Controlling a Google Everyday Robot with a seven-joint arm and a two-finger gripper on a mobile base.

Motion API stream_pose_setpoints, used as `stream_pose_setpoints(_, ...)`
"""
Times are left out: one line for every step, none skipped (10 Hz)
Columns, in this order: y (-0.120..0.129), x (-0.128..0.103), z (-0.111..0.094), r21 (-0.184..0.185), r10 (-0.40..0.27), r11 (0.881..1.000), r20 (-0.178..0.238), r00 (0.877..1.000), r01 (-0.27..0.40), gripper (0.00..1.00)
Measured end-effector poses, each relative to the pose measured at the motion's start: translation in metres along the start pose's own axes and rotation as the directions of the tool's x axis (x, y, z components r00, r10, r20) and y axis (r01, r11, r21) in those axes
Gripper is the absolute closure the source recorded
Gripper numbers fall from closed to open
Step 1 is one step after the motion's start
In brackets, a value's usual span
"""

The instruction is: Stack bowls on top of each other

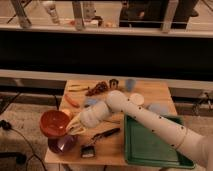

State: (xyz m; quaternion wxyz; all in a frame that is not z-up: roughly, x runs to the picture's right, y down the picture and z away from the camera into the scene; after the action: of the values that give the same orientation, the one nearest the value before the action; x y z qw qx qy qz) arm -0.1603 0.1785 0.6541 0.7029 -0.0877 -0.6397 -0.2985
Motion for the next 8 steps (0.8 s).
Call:
stream_pose_setpoints(0.001,0.002,0.000,0.002,0.004,1.000,-0.001,1.000,-0.004,1.00)
stream_pose_setpoints(0.001,0.001,0.000,0.000,0.003,1.000,-0.002,1.000,-0.003,1.00)
stream_pose_setpoints(0.002,-0.004,0.000,0.000,0.006,1.000,-0.004,1.000,-0.006,1.00)
stream_pose_setpoints(0.004,-0.010,-0.001,-0.001,0.011,1.000,-0.007,1.000,-0.011,1.00)
stream_pose_setpoints(0.005,-0.018,0.001,-0.003,0.013,1.000,-0.008,1.000,-0.013,1.00)
stream_pose_setpoints(0.005,-0.024,0.004,-0.007,0.012,1.000,-0.004,1.000,-0.013,1.00)
stream_pose_setpoints(0.005,-0.029,0.006,-0.009,0.013,1.000,-0.001,1.000,-0.013,1.00)
stream_pose_setpoints(0.005,-0.032,0.010,-0.018,0.010,1.000,0.003,1.000,-0.010,1.00)
